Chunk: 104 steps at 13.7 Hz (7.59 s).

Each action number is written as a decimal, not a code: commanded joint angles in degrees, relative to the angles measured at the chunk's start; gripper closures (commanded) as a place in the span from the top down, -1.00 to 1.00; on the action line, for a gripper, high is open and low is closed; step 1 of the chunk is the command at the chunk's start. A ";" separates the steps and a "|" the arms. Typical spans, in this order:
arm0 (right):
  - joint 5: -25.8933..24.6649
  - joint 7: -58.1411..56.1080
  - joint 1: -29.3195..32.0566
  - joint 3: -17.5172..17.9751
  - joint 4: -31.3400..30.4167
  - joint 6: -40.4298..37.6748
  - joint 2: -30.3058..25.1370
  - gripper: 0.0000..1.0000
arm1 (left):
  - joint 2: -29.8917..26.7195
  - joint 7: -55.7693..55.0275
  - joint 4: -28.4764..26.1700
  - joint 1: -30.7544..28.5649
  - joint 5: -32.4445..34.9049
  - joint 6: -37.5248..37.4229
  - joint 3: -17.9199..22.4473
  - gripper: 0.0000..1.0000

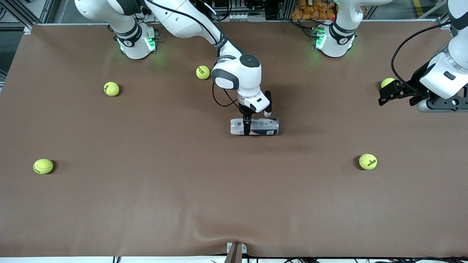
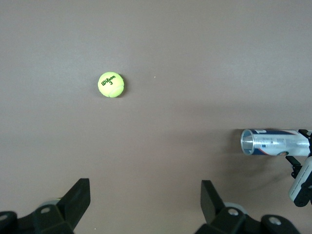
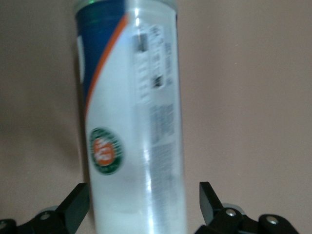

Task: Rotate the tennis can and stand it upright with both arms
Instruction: 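Lay the can down, open the right gripper while the left gripper approaches, then move the left gripper toward the can's open end, then grasp the can's open end with the left gripper and lift it, then rotate the held can upright with the left gripper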

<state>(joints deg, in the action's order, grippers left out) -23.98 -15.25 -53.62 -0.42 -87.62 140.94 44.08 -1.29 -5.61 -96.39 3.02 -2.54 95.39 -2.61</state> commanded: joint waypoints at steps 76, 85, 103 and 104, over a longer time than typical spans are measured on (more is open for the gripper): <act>24.51 15.16 56.43 0.59 -2.38 -62.90 -52.07 1.00 | 34.61 55.62 -26.67 6.29 -89.57 18.69 -4.34 -1.00; 24.51 15.16 56.35 0.59 -2.38 -62.98 -52.07 1.00 | 31.54 38.43 -19.46 9.72 -87.46 18.78 -4.43 -1.00; 24.51 15.16 56.52 0.50 -2.38 -63.16 -51.90 1.00 | 23.88 -32.40 -0.92 26.06 -38.80 33.37 -4.43 -1.00; 24.51 15.16 56.52 0.42 -2.38 -63.16 -51.90 1.00 | 23.97 -36.36 0.40 26.59 -34.85 33.28 -4.43 -1.00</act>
<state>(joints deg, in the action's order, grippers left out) 1.13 -0.35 2.44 -0.13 -88.96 77.93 -6.47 22.58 -35.20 -98.58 28.45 -43.22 128.40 -7.33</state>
